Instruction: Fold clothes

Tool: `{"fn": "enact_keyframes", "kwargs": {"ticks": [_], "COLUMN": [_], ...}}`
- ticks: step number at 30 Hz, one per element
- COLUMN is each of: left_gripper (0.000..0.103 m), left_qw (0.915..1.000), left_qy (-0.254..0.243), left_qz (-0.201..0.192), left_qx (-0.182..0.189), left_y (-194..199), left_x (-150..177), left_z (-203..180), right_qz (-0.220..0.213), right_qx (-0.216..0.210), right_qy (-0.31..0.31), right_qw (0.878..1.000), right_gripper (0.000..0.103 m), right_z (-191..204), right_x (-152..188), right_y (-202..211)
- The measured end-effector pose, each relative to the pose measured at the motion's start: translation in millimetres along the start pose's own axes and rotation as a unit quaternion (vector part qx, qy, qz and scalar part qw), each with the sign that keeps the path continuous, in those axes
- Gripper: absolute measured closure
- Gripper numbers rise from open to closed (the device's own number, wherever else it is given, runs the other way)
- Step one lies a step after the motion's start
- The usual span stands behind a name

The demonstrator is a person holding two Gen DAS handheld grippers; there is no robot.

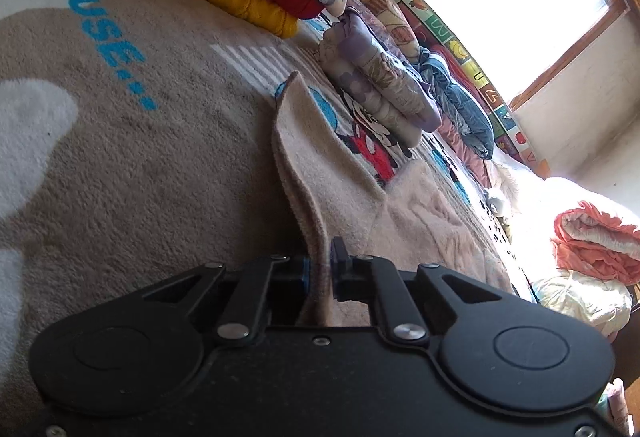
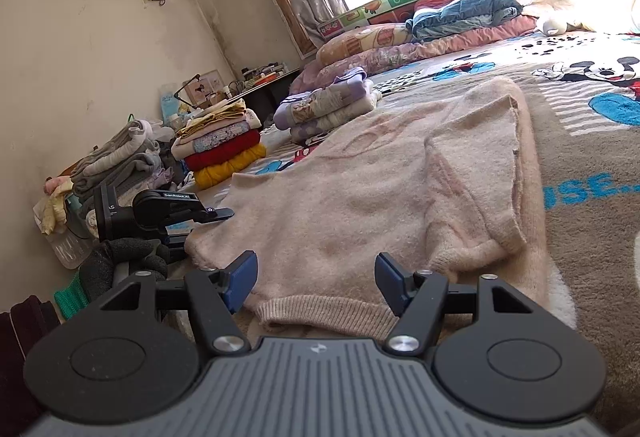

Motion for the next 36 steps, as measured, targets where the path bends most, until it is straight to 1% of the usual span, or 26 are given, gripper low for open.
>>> {"fn": "enact_keyframes", "kwargs": {"ticks": [3, 6, 10, 14, 18, 23, 26, 29, 32, 36], "left_gripper": [0.099, 0.099, 0.099, 0.099, 0.099, 0.099, 0.099, 0.099, 0.099, 0.099], "left_qw": [0.9990, 0.9953, 0.9866, 0.9763, 0.9629, 0.9412, 0.9330, 0.9267, 0.9158, 0.8976], "left_qy": [-0.040, -0.086, -0.152, -0.209, -0.266, -0.336, -0.358, -0.375, -0.401, -0.440], "left_qz": [-0.021, -0.044, -0.059, -0.054, -0.042, -0.030, -0.022, -0.011, 0.001, 0.018], "left_qx": [-0.008, 0.001, 0.003, 0.010, 0.015, 0.024, 0.025, 0.025, 0.024, 0.021], "left_y": [4, 10, 11, 0, -13, -24, -30, -36, -42, -47], "left_x": [-1, -3, 5, 23, 45, 78, 90, 100, 114, 135], "left_z": [-22, -55, -95, -131, -164, -195, -204, -210, -216, -222], "right_qz": [-0.007, -0.020, -0.036, -0.053, -0.062, -0.065, -0.068, -0.072, -0.075, -0.080], "right_qx": [0.000, 0.000, 0.000, 0.000, -0.003, -0.014, -0.024, -0.030, -0.036, -0.042], "right_qy": [-0.008, -0.020, -0.036, -0.052, -0.075, -0.100, -0.124, -0.144, -0.163, -0.186], "right_qw": [1.000, 1.000, 0.999, 0.997, 0.995, 0.993, 0.990, 0.987, 0.983, 0.978], "right_gripper": [0.038, 0.038, 0.038, 0.038, 0.038, 0.038, 0.038, 0.038, 0.038, 0.037], "right_z": [-6, -16, -28, -41, -53, -63, -71, -77, -84, -92], "right_x": [-4, -11, -19, -28, -31, -30, -30, -29, -28, -27], "right_y": [3, 9, 17, 25, 29, 30, 30, 29, 29, 29]}}
Point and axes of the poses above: each gripper's, at about its wrist camera, not at the fingertips, and y roughly against the way its jaws point, z to its left, x to its underside, the point moved 8 cm from there along -y, roughly the way its jaws point, and after that the axes turned 12 degrees about z, right-handed, at the moved point
